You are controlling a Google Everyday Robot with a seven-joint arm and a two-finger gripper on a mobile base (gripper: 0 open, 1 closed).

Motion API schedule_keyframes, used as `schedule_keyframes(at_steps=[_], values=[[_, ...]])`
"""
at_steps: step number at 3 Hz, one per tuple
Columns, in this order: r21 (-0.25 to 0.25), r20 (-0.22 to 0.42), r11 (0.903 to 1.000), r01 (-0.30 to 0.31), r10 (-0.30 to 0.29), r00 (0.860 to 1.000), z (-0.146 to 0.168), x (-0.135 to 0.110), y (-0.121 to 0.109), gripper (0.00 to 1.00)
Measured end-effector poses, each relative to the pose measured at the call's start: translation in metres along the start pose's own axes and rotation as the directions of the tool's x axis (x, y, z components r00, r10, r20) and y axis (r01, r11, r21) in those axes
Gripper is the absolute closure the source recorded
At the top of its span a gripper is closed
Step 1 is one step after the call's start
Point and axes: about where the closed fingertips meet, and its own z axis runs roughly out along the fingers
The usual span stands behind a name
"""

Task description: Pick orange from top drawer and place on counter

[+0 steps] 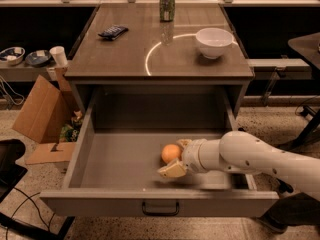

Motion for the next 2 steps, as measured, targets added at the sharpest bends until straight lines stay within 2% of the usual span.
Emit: schedule_keyframes(at_steps=[2], values=[[-0.006, 0.019, 0.9998, -0.021, 0.021, 1.0, 0.008, 0.0009, 0.0016, 0.72]])
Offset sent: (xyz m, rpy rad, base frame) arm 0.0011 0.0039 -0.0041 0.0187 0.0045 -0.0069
